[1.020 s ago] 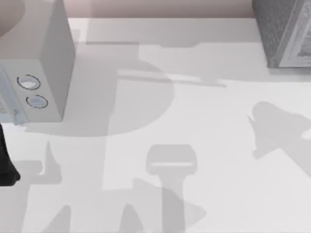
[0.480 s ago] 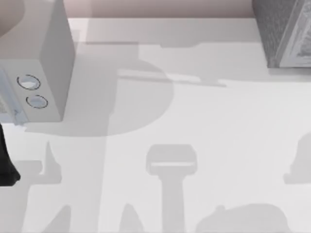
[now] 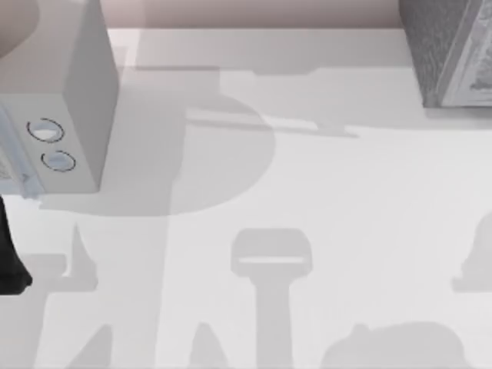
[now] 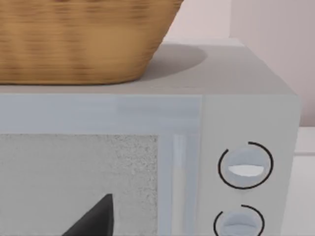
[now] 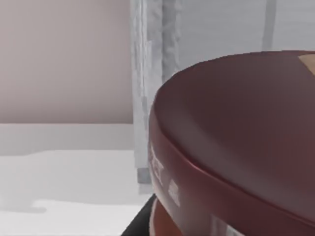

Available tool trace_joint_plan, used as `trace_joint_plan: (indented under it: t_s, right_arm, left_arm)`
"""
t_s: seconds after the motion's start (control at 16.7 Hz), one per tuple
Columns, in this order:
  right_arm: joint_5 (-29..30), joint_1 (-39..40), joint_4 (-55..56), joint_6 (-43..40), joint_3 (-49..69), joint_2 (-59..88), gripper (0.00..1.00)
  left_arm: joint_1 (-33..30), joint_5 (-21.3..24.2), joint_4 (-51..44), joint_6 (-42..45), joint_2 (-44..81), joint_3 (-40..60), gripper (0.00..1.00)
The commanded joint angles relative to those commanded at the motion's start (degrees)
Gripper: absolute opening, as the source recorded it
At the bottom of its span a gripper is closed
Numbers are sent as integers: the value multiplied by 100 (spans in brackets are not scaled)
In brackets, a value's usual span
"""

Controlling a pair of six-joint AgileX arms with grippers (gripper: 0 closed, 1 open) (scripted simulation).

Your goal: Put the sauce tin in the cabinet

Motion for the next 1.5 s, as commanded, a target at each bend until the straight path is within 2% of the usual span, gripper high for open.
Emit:
trace_joint_plan:
  t_s: [0.18, 0.36, 1.14, 1.32, 1.5]
  right_arm:
    - [100, 44, -187, 26, 526, 490, 0]
    - [247, 138, -514, 63, 1573, 1341, 0]
    - [926, 911, -2448, 105, 8735, 6345, 0]
    - [1046, 1019, -2743, 93, 9894, 7128, 0]
    - [1125, 1072, -2917, 89, 10512, 7583, 0]
  left_arm:
    - [0, 0, 0, 0, 0, 0, 100]
    - [0, 0, 0, 0, 0, 0, 100]
    - [0, 0, 0, 0, 0, 0, 100]
    - [0, 0, 0, 0, 0, 0, 100]
    - [0, 0, 0, 0, 0, 0, 100]
